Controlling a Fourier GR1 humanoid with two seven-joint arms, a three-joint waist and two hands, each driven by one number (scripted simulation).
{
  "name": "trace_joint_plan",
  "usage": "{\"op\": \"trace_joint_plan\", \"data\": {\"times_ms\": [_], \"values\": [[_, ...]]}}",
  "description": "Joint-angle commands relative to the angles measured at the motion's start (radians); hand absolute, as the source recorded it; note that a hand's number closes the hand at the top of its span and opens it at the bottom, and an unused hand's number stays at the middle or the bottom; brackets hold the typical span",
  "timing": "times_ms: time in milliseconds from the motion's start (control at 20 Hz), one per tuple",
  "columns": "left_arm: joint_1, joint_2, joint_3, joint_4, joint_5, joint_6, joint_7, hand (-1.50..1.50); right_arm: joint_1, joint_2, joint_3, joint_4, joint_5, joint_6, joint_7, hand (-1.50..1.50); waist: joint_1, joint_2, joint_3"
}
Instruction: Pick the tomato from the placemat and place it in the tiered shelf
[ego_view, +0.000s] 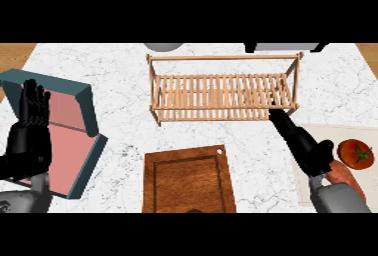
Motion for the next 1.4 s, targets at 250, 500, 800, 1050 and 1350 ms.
{"op": "trace_joint_plan", "data": {"times_ms": [250,500,800,1050,1350], "values": [[0.180,-0.016,-0.033,0.170,0.085,-0.067,0.227,0.00,0.043,-0.238,-0.435,-0.085,-0.011,-0.236,-0.238,1.50,-0.170,-0.033,-0.013],[0.182,-0.034,-0.072,0.179,0.163,-0.165,0.322,0.00,0.241,-0.280,-0.616,0.130,-0.091,-0.258,-0.223,-1.50,-0.124,-0.013,-0.009],[0.125,-0.011,-0.086,0.182,0.182,-0.224,0.386,0.00,0.409,-0.354,-0.691,0.191,-0.140,0.015,-0.493,-1.50,-0.058,-0.015,-0.012],[0.080,0.002,-0.071,0.207,0.187,-0.254,0.409,0.00,0.526,-0.408,-0.691,0.114,-0.136,0.136,-0.487,-1.50,-0.035,-0.015,-0.015],[0.070,0.000,-0.080,0.183,0.175,-0.247,0.453,0.00,0.626,-0.475,-0.680,-0.148,-0.097,0.095,-0.250,-1.50,-0.024,-0.015,-0.017]]}}
